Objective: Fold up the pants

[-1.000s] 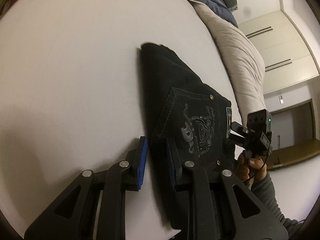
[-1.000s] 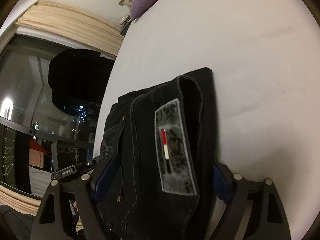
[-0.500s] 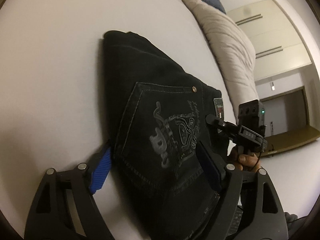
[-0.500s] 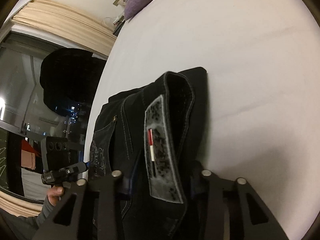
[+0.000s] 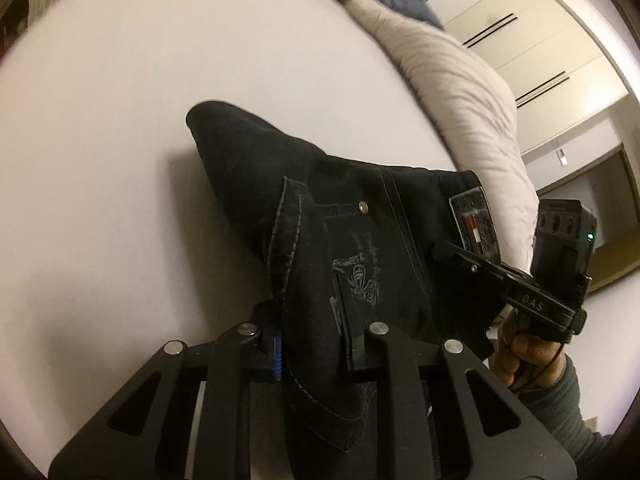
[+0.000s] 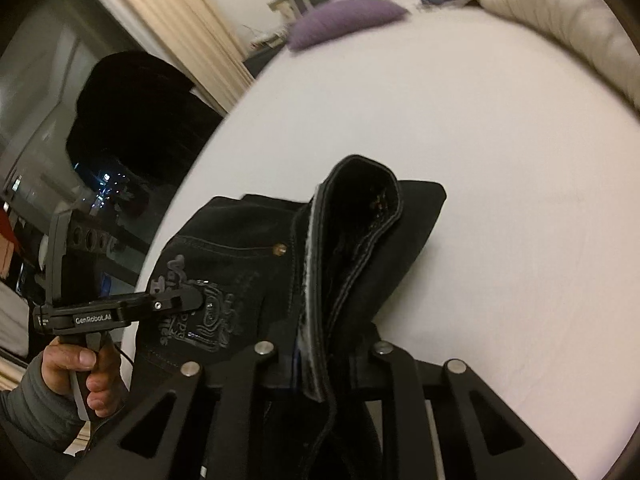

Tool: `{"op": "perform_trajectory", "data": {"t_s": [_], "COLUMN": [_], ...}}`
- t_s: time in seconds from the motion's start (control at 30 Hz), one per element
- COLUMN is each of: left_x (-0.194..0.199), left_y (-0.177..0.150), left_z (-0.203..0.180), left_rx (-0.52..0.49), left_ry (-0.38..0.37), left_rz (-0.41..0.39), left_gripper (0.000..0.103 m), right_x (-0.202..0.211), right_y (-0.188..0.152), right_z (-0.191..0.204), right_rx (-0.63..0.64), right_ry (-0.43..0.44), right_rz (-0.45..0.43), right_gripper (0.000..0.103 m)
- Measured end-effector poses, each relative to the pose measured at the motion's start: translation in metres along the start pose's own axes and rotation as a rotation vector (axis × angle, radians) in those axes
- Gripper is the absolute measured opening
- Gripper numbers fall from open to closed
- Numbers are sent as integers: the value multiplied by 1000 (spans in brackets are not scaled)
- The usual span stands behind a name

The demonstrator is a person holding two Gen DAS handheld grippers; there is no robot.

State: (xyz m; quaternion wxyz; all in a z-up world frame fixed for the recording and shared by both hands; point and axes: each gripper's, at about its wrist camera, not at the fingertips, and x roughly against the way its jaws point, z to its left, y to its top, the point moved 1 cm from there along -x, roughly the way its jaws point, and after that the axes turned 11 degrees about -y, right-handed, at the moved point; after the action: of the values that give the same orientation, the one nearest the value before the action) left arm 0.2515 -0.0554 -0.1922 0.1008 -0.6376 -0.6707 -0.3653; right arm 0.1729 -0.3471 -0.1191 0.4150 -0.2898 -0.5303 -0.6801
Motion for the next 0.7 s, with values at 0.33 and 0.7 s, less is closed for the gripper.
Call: {"op": "perform_trajectory", "data": {"t_s": [0.33,0.7], "left_x": [27,-23], "left_y": [108,118], "left_z": [7,114], "left_rx": [-111,-18], "left_ry": [104,168], "left_rz": [-87,-81], "left_gripper": [19,40], "right_x": [-13,-130], "right_y": [102,76], "right_z": [7,-46], "right_rx": [-24,-234], "right_ry": [97,188], "right_rz": [-95,-47], "right_gripper": [18,40]}}
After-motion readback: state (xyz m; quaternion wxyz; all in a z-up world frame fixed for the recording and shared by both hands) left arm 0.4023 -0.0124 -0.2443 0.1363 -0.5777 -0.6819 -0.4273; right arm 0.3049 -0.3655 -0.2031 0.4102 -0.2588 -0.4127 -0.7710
